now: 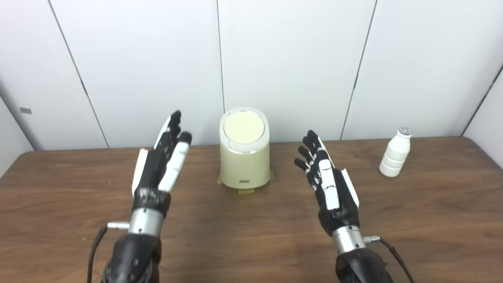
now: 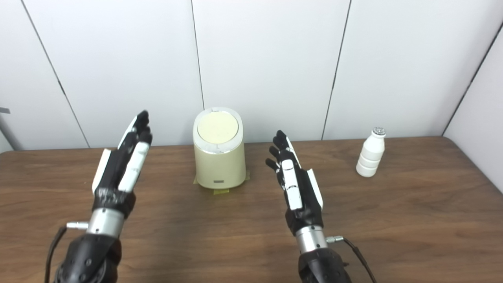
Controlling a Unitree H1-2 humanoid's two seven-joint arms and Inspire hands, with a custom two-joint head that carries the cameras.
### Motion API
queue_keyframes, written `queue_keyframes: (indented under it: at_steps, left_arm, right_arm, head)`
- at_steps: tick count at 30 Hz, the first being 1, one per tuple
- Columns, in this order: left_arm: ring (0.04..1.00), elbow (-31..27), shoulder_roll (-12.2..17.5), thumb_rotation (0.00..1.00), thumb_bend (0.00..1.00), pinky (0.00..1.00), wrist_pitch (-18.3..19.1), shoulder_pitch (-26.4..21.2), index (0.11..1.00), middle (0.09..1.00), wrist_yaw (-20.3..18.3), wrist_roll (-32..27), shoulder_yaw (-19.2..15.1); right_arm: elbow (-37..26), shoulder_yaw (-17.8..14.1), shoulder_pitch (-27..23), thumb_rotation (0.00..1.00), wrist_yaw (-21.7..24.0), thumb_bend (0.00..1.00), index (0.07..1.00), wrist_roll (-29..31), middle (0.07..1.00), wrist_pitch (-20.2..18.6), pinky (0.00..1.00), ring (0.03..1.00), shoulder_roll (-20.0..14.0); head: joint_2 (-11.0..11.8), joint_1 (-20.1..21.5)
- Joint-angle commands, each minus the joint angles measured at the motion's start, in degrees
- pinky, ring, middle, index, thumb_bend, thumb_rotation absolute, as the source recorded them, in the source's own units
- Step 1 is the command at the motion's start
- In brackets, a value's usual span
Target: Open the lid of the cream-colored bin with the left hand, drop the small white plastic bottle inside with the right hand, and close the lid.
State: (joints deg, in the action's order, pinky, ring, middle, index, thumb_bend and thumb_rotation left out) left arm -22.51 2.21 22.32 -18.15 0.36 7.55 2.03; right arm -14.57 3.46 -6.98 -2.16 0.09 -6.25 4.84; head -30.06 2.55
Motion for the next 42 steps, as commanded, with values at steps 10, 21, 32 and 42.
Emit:
queue_keyframes:
  at_steps: [10, 21, 32, 42]
  left_arm:
    - [1.000, 11.22, -2.09, 0.55, 0.98, 1.00, 4.58, -13.75, 1.000, 1.000, -0.12, 17.65, 0.81]
    - [1.000, 22.06, -4.61, 0.54, 0.95, 1.00, 4.60, -20.98, 1.000, 1.000, -1.03, 28.04, -0.92]
    - [1.000, 30.24, -5.53, 0.47, 0.95, 0.99, 4.55, -24.87, 1.000, 1.000, 0.96, 31.87, -0.05]
    - [1.000, 35.80, -4.27, 0.39, 0.96, 1.00, 4.56, -25.49, 1.000, 1.000, 4.11, 32.24, 3.72]
  right_arm:
    - [-0.88, 0.26, -1.84, 1.00, 0.48, 0.14, 0.950, -0.25, 0.961, 2.88, 0.88, 0.945, 0.04]
    - [-1.36, 0.07, -1.81, 1.00, 0.36, 0.15, 0.946, 0.11, 0.958, 1.31, 0.89, 0.944, 0.26]
    - [-1.52, 0.20, -1.63, 1.00, 0.38, 0.15, 0.949, -0.04, 0.961, 1.39, 0.90, 0.948, 0.35]
    - [-1.88, 0.12, -1.56, 1.00, 0.40, 0.14, 0.950, 0.05, 0.960, 1.25, 0.89, 0.947, 0.32]
  head:
    - [-0.28, -0.08]
    - [-0.34, -0.17]
    - [-0.51, -0.11]
    - [-1.00, 0.06]
